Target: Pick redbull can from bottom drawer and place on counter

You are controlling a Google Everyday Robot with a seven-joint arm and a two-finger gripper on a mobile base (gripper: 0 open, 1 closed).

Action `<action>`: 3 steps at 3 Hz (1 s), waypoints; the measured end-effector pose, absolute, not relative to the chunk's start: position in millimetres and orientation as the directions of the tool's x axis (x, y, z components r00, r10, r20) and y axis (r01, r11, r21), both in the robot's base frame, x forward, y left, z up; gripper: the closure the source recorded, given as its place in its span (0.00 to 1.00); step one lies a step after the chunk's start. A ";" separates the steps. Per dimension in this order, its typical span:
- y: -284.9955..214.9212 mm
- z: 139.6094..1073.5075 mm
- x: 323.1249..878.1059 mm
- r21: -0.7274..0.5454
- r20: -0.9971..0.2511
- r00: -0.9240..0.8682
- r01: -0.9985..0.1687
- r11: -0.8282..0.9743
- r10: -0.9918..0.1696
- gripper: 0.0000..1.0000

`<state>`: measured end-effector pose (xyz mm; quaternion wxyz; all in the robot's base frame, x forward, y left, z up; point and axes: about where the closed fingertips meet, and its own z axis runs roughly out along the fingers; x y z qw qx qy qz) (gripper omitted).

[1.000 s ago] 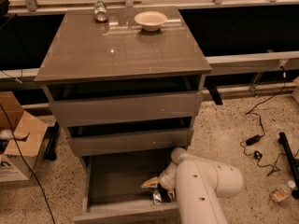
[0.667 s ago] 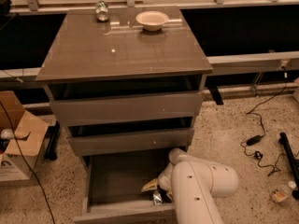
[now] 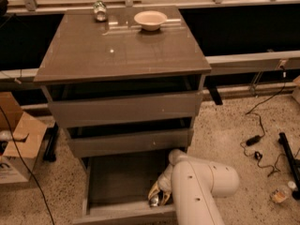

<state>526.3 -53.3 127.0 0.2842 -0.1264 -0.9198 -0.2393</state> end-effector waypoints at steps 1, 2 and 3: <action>-57.8 117.9 527.8 0.323 0.575 -0.806 0.380 0.867 0.140 0.86; -57.8 120.7 527.9 0.323 0.574 -0.807 0.380 0.867 0.140 1.00; -61.5 139.0 529.0 0.339 0.541 -0.829 0.367 0.866 0.139 1.00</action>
Offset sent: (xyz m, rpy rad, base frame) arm 0.0212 -0.0093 0.1001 -0.0323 -0.2338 -0.1019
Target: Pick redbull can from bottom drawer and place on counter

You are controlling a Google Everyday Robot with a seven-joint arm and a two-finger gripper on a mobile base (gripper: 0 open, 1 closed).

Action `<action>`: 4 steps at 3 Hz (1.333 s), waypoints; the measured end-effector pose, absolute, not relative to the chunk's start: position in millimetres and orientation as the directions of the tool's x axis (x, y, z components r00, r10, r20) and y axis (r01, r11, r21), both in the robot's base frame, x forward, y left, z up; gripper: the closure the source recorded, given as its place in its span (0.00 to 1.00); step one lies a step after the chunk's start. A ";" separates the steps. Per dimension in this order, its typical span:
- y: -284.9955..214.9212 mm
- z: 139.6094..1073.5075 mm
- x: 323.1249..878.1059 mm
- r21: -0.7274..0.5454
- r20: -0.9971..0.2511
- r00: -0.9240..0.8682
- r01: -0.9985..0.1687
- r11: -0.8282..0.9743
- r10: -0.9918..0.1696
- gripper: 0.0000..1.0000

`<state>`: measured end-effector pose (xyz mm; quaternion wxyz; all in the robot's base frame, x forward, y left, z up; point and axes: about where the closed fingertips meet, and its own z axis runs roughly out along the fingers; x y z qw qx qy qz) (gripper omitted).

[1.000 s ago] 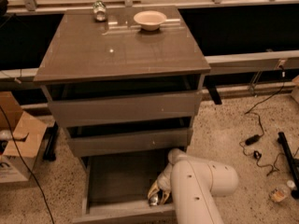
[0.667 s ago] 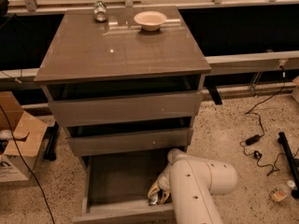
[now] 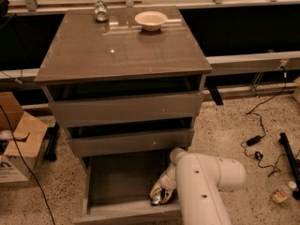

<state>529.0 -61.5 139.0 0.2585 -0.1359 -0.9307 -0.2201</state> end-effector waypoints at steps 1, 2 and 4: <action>-80.6 192.8 554.8 0.450 0.348 -0.929 0.280 0.848 0.122 1.00; -101.7 305.6 591.0 0.573 -0.015 -0.991 0.100 0.814 0.133 1.00; -106.0 512.3 536.8 0.580 -0.360 -0.930 -0.160 0.799 0.075 1.00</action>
Offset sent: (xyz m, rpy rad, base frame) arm -0.0675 -0.0789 0.4222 0.1268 -0.8510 0.1433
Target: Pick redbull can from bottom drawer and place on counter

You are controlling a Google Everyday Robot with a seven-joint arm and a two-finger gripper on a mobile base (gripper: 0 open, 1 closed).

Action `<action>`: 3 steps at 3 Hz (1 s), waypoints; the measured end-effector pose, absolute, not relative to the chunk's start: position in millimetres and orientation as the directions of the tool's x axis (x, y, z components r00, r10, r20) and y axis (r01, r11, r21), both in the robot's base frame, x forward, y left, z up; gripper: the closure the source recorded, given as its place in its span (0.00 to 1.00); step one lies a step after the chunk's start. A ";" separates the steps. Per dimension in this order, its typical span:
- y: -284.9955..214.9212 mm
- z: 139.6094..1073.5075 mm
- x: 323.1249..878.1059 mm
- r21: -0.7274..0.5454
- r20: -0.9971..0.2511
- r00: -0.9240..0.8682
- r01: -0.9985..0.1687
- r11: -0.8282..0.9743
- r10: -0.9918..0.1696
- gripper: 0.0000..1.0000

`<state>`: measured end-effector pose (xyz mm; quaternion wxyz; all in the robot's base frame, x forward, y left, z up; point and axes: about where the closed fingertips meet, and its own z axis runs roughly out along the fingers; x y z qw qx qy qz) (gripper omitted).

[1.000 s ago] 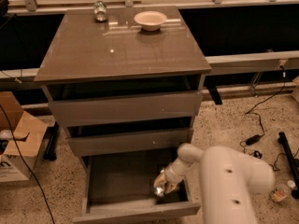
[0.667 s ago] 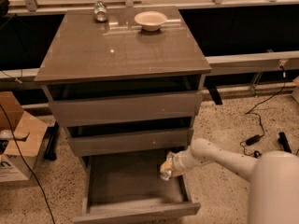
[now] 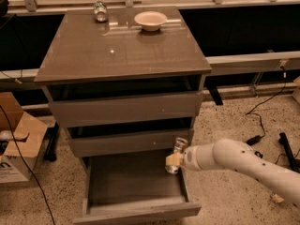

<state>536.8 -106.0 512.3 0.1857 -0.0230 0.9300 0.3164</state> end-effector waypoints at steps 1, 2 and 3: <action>-84.0 608.1 439.5 0.468 -0.462 -0.876 -0.371 0.802 -0.135 1.00; -86.2 626.9 442.2 0.431 -0.504 -0.851 -0.395 0.811 -0.147 1.00; -86.0 624.7 442.1 0.435 -0.499 -0.854 -0.391 0.811 -0.145 1.00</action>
Offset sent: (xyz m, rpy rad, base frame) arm -0.0731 0.0164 0.0705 -0.0669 -0.0844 0.1308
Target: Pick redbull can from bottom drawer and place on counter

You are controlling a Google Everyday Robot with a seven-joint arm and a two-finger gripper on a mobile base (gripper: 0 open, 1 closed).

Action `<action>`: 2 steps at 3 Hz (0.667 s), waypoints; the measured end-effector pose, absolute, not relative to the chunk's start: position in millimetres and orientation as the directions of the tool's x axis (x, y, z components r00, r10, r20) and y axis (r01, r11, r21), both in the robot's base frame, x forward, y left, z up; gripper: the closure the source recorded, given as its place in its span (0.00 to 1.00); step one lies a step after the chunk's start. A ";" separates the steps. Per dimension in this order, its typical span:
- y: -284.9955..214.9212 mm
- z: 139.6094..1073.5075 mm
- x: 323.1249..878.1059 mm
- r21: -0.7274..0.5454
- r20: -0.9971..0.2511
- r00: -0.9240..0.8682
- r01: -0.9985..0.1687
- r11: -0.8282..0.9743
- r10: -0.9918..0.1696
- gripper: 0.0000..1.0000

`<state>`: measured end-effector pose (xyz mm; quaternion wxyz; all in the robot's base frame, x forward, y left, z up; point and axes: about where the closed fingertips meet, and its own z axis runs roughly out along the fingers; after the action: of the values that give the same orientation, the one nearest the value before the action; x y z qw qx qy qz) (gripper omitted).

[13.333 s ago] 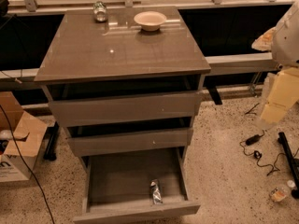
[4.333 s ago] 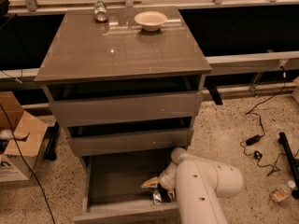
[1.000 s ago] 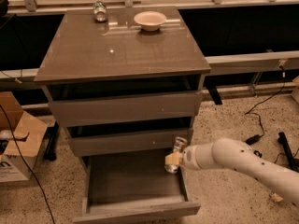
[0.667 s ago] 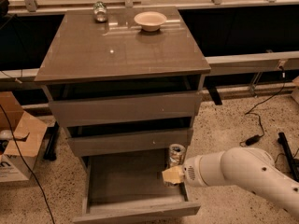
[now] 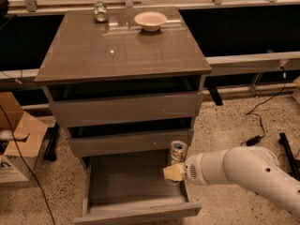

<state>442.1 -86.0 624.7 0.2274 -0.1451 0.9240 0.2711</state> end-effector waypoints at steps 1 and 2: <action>-71.7 649.8 461.7 0.350 -0.532 -0.816 -0.455 0.819 -0.225 1.00; -54.9 695.9 496.1 0.217 -0.565 -0.745 -0.547 0.808 -0.353 1.00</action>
Offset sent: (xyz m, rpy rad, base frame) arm 0.1029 0.0511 0.1363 -0.3259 -0.2478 0.2387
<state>496.1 -54.9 695.9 0.2582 -0.2461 0.9151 0.1879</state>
